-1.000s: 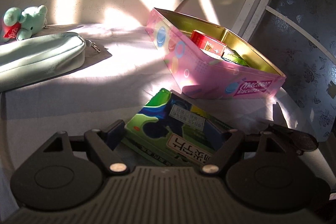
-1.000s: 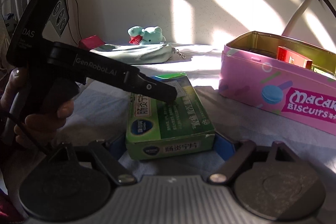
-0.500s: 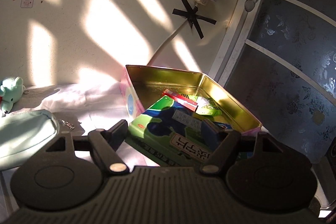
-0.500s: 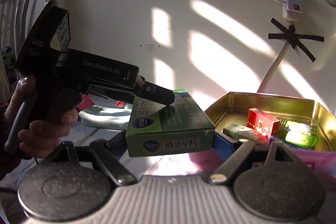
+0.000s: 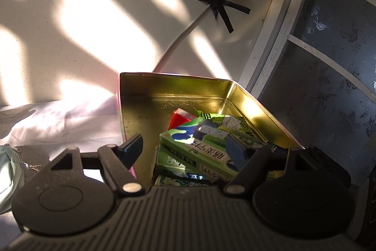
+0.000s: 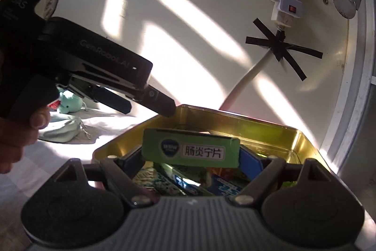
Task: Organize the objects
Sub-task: 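Carry the green Dove box into the pink tin with both grippers and release, then withdraw both grippers and move them toward the light-blue pouch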
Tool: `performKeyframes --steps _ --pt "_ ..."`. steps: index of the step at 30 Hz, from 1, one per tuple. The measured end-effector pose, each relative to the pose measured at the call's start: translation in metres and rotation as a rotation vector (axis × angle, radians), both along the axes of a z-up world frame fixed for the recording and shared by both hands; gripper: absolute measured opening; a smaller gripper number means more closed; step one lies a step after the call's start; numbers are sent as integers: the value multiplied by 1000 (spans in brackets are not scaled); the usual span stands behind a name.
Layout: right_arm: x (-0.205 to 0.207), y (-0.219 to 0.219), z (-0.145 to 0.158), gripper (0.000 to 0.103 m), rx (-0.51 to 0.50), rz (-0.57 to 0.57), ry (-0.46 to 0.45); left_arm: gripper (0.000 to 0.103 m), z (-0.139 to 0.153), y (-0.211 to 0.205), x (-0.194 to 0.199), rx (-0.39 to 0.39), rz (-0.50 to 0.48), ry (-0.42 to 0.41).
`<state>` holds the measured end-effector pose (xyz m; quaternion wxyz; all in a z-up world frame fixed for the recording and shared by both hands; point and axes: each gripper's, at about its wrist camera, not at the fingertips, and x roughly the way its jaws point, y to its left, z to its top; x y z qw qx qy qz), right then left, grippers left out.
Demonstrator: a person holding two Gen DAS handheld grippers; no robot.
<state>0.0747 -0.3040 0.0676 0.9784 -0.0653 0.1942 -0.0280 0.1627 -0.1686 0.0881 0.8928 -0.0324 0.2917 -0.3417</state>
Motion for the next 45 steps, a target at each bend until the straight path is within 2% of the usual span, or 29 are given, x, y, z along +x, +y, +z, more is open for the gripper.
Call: performKeyframes --steps 2,5,8,15,21,24,30,35,43,45 --pt "2 -7 -5 86 32 -62 6 79 -5 -2 -5 21 -1 -3" --pt "-5 -11 -5 88 99 -54 -6 79 -11 -3 -9 42 2 0" --pt "-19 -5 -4 91 103 -62 -25 79 -11 -2 -14 46 13 -1" --pt "-46 -5 -3 92 198 -76 -28 80 -13 7 -36 64 6 -35" --pt "-71 -6 -5 92 252 -106 -51 80 -21 30 -55 91 13 -56" --pt "-78 3 -6 92 240 -103 -63 80 -27 50 -61 109 42 -62" --pt "-78 35 -3 92 246 -14 -57 80 -48 102 -64 177 139 -26" --pt "-72 74 -10 92 195 109 -10 80 -65 152 -65 219 244 11" --pt "-52 134 -24 93 102 314 101 80 -69 207 -58 173 391 41" --pt "-44 146 -25 94 94 350 128 84 -67 219 -57 155 448 31"
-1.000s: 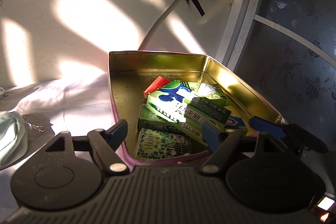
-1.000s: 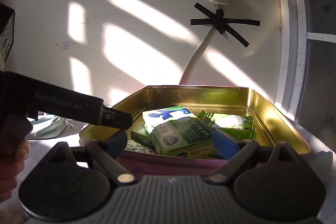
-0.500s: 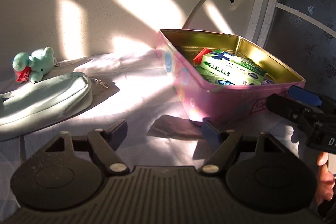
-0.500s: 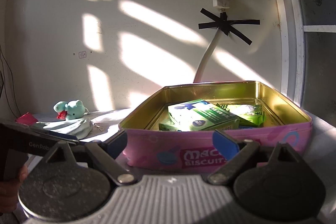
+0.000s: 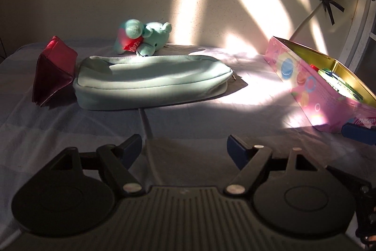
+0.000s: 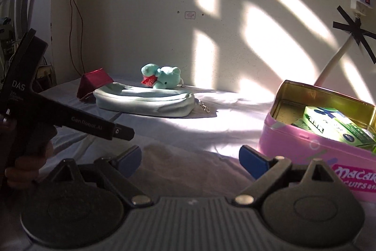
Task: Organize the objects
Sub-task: 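Withdraw both grippers and move them toward the light-blue pouch, then grasp the light-blue pouch with the right gripper while the left gripper grasps its other end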
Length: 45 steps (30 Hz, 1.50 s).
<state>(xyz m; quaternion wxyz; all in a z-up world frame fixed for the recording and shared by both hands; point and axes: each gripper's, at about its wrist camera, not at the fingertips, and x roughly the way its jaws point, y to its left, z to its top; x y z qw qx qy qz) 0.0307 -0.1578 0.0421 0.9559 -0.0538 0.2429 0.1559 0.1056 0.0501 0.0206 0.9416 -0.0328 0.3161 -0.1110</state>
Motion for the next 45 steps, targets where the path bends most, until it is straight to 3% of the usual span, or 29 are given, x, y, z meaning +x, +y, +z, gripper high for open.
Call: performKeyframes --steps 8,16,19,23,25,26,28,32,39,45 --pt "47 27 -8 94 30 73 109 84 4 35 -3 -72 194 -67" --pt "128 16 -1 94 244 4 186 84 -2 62 6 -174 317 -7" --pt "169 13 -3 94 335 -38 235 84 -2 63 6 -178 334 -12" --pt "225 14 -19 93 465 -127 370 84 -3 57 7 -148 319 -11" --pt "235 16 -28 84 497 -134 413 84 -3 57 7 -144 315 -10" --pt "233 21 -29 80 472 -129 399 84 -3 57 7 -145 315 -8" --pt "225 31 -29 50 378 -134 364 84 -3 59 7 -153 316 -4" --pt "205 24 -30 38 385 -118 339 84 -2 60 5 -157 328 -9" --pt "147 9 -19 36 355 -85 306 85 5 69 -5 -156 419 -82" --pt "95 -12 -11 36 327 -59 276 90 6 73 -7 -172 425 -81"
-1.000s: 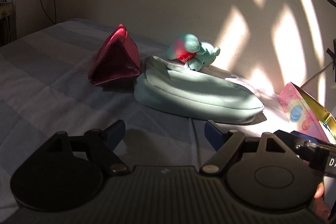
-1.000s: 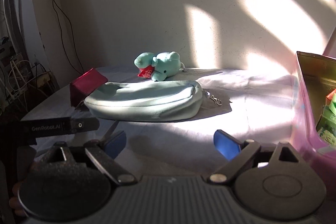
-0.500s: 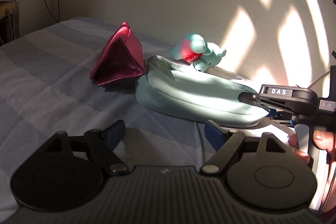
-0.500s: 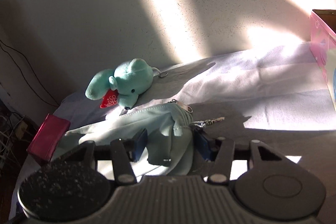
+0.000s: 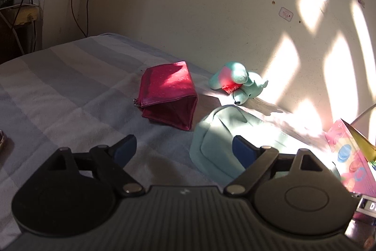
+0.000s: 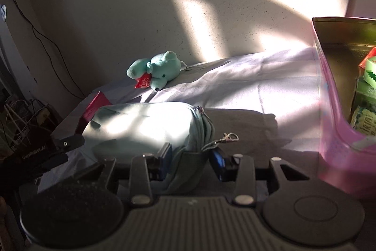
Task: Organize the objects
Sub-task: 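Grasp the light-blue pouch with the right gripper while the left gripper grasps its other end, then carry the light-blue pouch with both grippers over the pink tin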
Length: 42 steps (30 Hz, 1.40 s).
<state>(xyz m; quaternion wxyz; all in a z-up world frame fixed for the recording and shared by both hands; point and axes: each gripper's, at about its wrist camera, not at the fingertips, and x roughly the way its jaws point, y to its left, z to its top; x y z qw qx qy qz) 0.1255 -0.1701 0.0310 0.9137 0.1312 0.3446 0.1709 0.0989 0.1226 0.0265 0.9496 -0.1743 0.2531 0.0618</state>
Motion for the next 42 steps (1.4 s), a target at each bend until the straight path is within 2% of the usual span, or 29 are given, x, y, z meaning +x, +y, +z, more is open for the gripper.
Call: performKeyframes --steps 6,10,14,18,21,23,25,28,30,32,34,35,36,37,38,40,42 --pt "-42 -21 3 36 -24 -11 -11 91 0 -2 1 -42 -60 -23" --pt "-72 -41 7 36 -57 -34 -37 91 -2 -13 3 -86 -196 -26" --pt "-98 -70 6 36 -73 -87 -29 91 -2 -34 1 -63 -348 -29" --pt "-124 -110 3 36 -60 -194 -17 91 -4 -53 -5 -40 -480 -21" --pt "-140 -139 -3 41 -13 -263 8 91 -7 -65 -7 -73 -569 5" --pt "-149 -153 -6 46 24 -289 11 91 -7 -74 -7 -63 -595 7" --pt "-153 -156 -6 54 21 -289 -4 91 -6 -81 -7 -75 -616 16" --pt "-155 -152 -3 59 -1 -257 -31 91 -3 -93 -9 -125 -667 41" --pt "-156 -150 -2 64 -15 -238 -44 90 0 -107 -13 -121 -697 49" --pt "-156 -148 -5 66 -22 -221 -35 87 -1 -123 -15 -106 -735 69" --pt "-156 -149 -11 66 -3 -216 -17 71 -5 -138 -15 -77 -771 107" --pt "-157 -151 -14 66 20 -216 -13 71 -9 -147 -15 -31 -767 126" --pt "-157 -154 -17 64 55 -210 -7 67 -11 -153 -18 23 -756 121" --pt "-157 -156 -19 56 79 -202 -6 66 -11 -157 -22 56 -753 106" --pt "-158 -156 -20 53 99 -201 -5 63 -9 -157 -26 73 -749 99" --pt "-161 -154 -18 51 71 -191 -30 58 0 -153 -31 68 -739 92" --pt "-166 -156 -9 50 72 -175 -87 58 18 -146 -37 48 -741 57"
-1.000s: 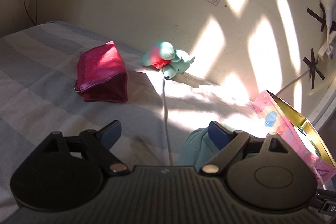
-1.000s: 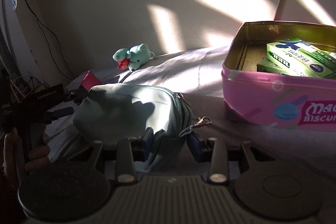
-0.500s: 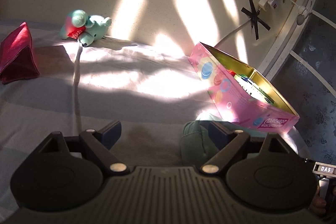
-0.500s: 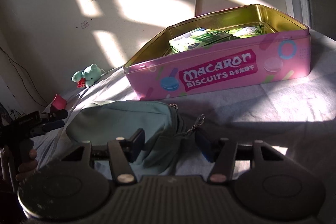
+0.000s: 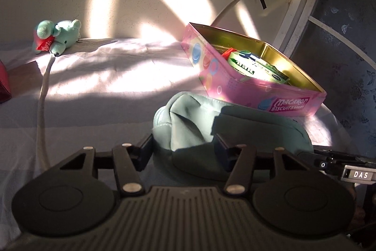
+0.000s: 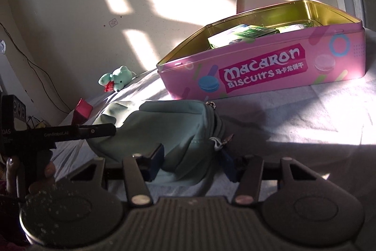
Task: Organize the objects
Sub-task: 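Carry the light-blue pouch with both grippers over the pink tin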
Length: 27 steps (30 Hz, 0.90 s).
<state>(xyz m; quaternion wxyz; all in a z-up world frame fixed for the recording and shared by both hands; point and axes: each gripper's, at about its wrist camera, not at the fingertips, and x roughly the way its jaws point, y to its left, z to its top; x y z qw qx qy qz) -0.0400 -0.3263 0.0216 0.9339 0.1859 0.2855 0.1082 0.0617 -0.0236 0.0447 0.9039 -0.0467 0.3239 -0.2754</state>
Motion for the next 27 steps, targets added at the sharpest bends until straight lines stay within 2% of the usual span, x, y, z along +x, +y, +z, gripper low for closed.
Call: performKeyframes --steps 5,10,12,15,18,21,24,27 --pt "1 -23 38 50 15 -31 -182 58 50 -13 -4 -54 -31 -116" --pt "28 -60 63 50 -44 -131 -229 58 74 -75 21 -2 -84 -216" --pt "48 -82 69 51 -71 -171 -213 58 74 -103 41 23 -97 -214" --pt "84 -114 72 52 -94 -213 -138 59 69 -140 79 45 -107 -160" --pt "124 -139 71 52 -100 -234 -56 59 62 -171 114 78 -85 -114" --pt "164 -149 68 53 -164 -246 1 60 57 -198 144 122 -49 -99" --pt "194 -155 67 61 -209 -271 13 63 50 -219 163 189 -9 -94" --pt "196 -165 70 70 -173 -332 -35 65 44 -225 159 226 -9 -115"
